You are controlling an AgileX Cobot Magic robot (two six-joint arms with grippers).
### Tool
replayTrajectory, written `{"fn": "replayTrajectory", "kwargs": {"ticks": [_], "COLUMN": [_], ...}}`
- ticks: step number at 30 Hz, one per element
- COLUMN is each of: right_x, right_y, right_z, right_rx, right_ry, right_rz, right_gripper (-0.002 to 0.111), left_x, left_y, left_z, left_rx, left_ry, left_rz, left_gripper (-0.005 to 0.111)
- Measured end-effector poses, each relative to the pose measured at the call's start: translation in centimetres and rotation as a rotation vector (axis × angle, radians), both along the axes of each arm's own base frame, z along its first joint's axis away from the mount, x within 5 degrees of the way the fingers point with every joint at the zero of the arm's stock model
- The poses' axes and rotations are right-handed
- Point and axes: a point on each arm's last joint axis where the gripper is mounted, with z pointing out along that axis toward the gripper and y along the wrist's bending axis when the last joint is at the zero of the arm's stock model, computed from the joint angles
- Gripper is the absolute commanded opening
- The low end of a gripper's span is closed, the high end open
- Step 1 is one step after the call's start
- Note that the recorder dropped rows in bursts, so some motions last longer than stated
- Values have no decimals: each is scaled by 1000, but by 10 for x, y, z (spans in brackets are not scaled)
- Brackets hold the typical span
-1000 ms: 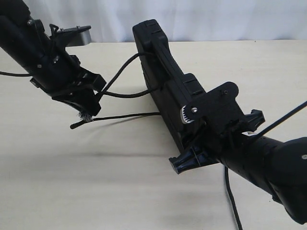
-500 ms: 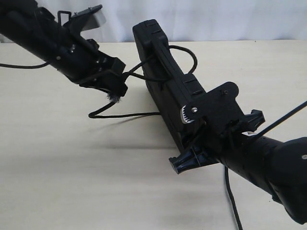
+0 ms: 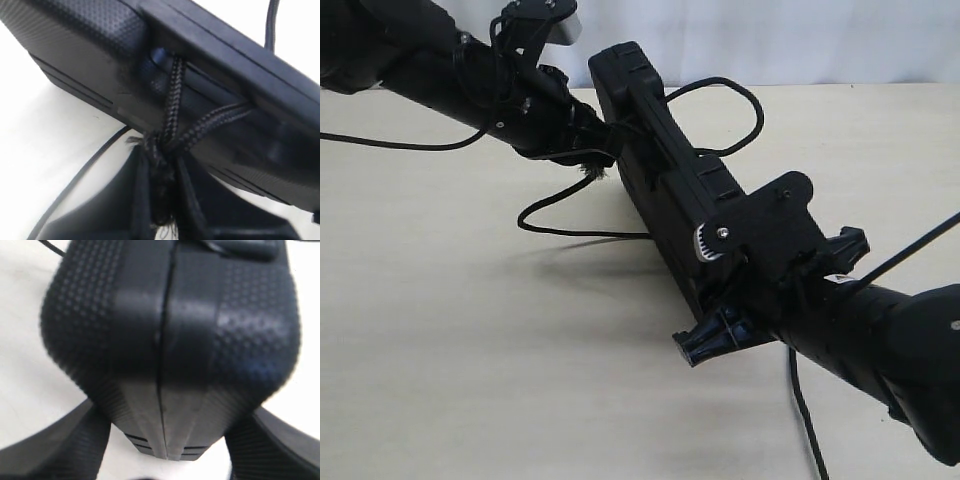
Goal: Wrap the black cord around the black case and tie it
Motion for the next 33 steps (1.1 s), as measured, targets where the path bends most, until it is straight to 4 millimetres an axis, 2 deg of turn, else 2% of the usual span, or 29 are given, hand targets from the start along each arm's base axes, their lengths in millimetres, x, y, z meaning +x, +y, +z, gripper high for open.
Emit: {"fn": "replayTrajectory", "kwargs": {"ticks": [3, 5, 7, 19, 26, 33], "right_x": [-2, -5, -6, -16, -20, -31], "right_y": [0, 0, 0, -6, -20, -29], "right_z": [-3, -7, -2, 29, 42, 68], "right_rx": [16, 26, 44, 150, 122, 224], "right_ry": [31, 63, 53, -7, -71, -142], "right_rz": [-1, 8, 15, 65, 42, 66], "right_gripper": [80, 85, 87, 87, 87, 87], "left_x": [1, 1, 1, 1, 1, 2], "left_y": [0, 1, 1, 2, 2, 2], "left_z": [0, 0, 0, 0, 0, -1], "left_rx": [7, 8, 12, 31, 31, 42], "left_ry": [-13, -17, -23, -29, -29, -34], "left_rz": [-1, 0, -1, -11, -11, -15], "left_gripper": [0, 0, 0, 0, 0, 0]}}
